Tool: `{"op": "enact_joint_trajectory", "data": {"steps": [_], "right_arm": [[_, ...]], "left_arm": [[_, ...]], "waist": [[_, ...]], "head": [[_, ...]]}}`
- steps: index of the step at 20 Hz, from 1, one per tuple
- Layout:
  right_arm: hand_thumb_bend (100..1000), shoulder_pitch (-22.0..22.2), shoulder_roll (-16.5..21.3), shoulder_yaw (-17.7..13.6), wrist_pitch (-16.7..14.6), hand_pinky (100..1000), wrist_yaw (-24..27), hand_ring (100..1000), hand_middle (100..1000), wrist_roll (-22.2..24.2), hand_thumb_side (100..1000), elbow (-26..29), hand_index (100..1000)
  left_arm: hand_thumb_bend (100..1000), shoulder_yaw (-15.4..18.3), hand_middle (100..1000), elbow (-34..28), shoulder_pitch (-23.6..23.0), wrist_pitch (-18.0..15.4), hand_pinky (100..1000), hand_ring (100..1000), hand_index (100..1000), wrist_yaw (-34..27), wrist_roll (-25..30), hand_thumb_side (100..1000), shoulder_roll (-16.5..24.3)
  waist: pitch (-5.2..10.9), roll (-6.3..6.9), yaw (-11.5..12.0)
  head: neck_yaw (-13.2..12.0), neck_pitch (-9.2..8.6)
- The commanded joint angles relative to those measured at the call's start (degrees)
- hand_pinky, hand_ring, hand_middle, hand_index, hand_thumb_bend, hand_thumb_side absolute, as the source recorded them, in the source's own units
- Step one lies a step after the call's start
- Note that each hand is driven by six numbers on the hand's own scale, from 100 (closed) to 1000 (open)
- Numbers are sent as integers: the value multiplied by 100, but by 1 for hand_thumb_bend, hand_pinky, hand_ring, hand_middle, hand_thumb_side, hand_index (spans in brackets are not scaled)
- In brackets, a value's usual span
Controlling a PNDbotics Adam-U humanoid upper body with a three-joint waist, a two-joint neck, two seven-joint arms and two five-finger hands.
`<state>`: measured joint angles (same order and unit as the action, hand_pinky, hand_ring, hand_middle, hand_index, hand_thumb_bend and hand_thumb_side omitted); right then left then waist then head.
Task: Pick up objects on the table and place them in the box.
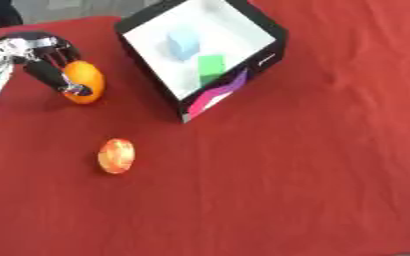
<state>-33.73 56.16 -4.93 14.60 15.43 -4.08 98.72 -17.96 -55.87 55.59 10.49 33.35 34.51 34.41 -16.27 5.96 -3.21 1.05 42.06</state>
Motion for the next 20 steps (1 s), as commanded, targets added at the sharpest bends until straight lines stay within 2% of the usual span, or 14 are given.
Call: {"op": "enact_joint_trajectory", "data": {"steps": [1,2,4,7,14,20], "right_arm": [[583,-38,136,-111,-30,919,43,772,728,-25,442,24,817],[583,-29,136,-114,-33,919,47,772,728,-29,442,18,817],[581,-20,131,-116,-38,919,56,772,728,-30,442,7,817],[577,4,144,-115,-46,920,60,772,729,-22,443,-5,817],[573,101,213,-146,-76,920,73,772,730,-44,442,-24,817],[568,110,236,-147,-100,920,95,772,730,-43,441,-20,817]], "left_arm": [[289,-3,688,-57,159,27,822,759,773,196,48,100,143],[199,-26,675,-84,177,50,809,750,737,276,120,100,159],[153,-73,656,-187,219,150,794,737,676,460,205,100,199],[100,-86,641,-494,302,165,788,726,630,714,284,100,259],[100,76,618,-1538,643,-76,782,706,608,576,47,100,525],[100,69,621,-2457,980,131,782,707,617,570,196,100,443]], "waist": [[18,-68,-7],[22,-67,-4],[36,-64,0],[76,-60,22],[211,-43,121],[287,-63,142]], "head": [[-21,-53],[-21,-46],[-22,-34],[3,5],[193,142],[259,145]]}}
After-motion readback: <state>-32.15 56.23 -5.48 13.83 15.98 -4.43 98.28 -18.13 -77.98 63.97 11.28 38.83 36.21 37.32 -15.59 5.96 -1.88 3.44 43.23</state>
